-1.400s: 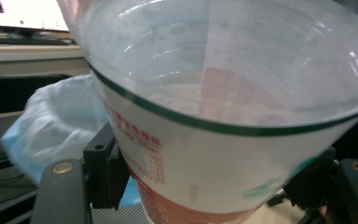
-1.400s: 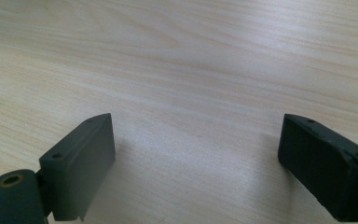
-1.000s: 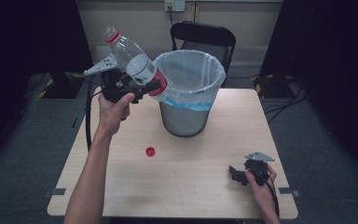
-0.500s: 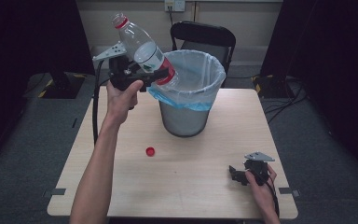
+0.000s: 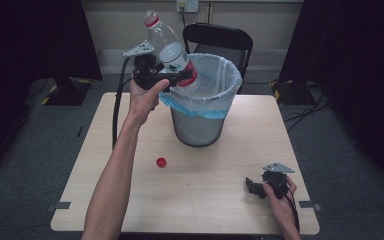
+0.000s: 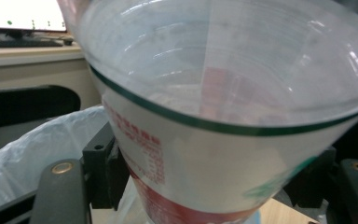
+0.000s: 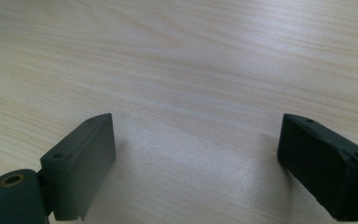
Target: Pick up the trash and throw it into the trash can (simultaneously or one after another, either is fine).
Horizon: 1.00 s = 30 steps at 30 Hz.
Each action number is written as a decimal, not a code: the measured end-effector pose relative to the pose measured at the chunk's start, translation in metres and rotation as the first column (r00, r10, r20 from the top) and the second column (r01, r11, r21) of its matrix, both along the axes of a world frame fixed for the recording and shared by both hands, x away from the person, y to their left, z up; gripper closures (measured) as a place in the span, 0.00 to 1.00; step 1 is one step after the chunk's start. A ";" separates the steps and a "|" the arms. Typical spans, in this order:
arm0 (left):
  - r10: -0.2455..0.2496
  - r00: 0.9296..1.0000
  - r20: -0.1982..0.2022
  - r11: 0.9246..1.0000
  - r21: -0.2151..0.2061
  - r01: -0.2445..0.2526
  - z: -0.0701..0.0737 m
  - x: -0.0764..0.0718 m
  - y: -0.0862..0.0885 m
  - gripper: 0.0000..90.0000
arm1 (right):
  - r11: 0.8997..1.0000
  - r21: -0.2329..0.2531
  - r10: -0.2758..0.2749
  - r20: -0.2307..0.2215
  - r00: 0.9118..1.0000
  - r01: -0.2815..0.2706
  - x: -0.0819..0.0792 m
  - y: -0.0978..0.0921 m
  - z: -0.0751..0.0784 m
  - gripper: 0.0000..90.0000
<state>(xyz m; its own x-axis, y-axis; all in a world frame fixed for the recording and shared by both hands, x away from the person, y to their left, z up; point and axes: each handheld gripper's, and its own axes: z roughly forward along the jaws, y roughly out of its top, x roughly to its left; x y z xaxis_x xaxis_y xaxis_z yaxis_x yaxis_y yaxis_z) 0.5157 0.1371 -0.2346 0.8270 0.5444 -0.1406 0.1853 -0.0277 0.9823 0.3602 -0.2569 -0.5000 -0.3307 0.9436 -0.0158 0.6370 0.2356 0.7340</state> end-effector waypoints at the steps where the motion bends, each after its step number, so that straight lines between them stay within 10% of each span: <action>1: 0.008 1.000 -0.008 1.000 0.003 -0.008 -0.002 0.002 0.000 0.32 | 1.000 0.001 -0.001 -0.001 1.000 0.001 0.000 0.000 0.000 0.12; 30: 0.034 0.999 -0.024 0.999 0.034 -0.033 -0.008 0.006 0.002 0.23 | 1.000 0.000 0.002 -0.001 1.000 -0.002 0.000 0.000 0.000 0.12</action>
<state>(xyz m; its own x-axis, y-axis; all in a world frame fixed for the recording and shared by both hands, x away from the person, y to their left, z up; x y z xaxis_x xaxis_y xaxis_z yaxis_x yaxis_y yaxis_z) 0.5216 0.1389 -0.2425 0.8045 0.5768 -0.1420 0.2111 -0.0543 0.9759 0.3603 -0.2568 -0.5000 -0.3323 0.9431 -0.0152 0.6375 0.2364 0.7333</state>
